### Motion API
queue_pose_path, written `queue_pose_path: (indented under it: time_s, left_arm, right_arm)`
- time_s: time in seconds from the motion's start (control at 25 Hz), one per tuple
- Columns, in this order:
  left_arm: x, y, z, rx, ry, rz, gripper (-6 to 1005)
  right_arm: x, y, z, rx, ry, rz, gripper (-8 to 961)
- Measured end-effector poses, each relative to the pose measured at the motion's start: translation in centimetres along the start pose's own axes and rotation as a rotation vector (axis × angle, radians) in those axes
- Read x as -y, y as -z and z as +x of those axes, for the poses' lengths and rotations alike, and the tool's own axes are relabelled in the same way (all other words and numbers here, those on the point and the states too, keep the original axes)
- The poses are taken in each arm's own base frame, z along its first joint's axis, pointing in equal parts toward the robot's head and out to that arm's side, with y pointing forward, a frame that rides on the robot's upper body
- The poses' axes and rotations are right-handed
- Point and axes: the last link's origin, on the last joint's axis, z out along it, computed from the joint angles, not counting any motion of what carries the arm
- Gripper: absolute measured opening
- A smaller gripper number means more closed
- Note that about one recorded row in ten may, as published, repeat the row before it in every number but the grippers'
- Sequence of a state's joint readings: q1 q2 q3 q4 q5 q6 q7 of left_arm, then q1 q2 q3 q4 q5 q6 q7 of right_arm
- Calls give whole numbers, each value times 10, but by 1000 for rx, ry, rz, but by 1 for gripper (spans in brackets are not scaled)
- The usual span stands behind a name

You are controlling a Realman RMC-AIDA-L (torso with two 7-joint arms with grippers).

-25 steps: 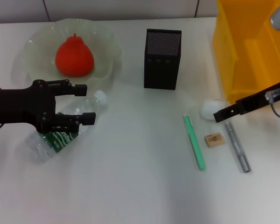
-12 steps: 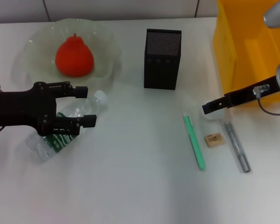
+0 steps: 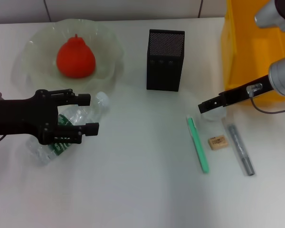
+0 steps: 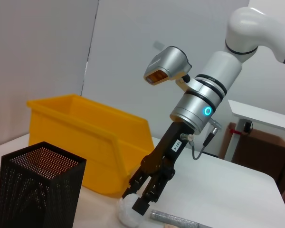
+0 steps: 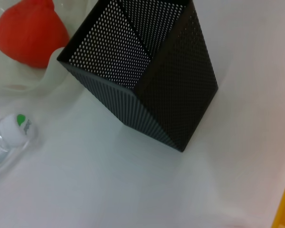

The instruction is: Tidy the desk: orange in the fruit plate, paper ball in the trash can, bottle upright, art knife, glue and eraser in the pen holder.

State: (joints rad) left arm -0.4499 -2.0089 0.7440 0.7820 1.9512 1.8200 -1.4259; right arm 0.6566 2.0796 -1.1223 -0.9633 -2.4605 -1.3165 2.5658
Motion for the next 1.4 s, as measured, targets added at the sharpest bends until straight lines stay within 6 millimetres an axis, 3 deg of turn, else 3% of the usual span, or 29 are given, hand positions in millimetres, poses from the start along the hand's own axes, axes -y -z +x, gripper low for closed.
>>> queue_pose_path:
  time_s: [0.48, 0.68, 0.84, 1.04, 1.24, 1.28, 1.32, 1.4]
  left_arm:
    - [-2, 1, -3, -2, 11, -2, 831]
    - [-2, 2, -3, -2, 12, 0, 831]
    - [-2, 3, -3, -3, 12, 1, 831]
    - [-2, 3, -3, -5, 11, 3, 830]
    - [-2, 4, -2, -10, 8, 3, 830]
    - [-2, 5, -1, -13, 7, 0, 830]
    - [-2, 5, -1, -13, 7, 0, 830]
    - [-3, 5, 0, -15, 6, -5, 830]
  right_arm:
    - [2, -4, -6, 14, 24, 23, 812]
    - [2, -4, -4, 0, 31, 24, 627]
    - [2, -3, -2, -5, 32, 21, 391]
    - [0, 4, 0, -14, 51, 4, 322]
    - [-4, 36, -4, 70, 64, -69, 318]
    - [-4, 56, -6, 142, 58, -112, 317]
    - [-4, 56, -6, 142, 58, -112, 317]
    - [0, 85, -8, 246, 44, -162, 316]
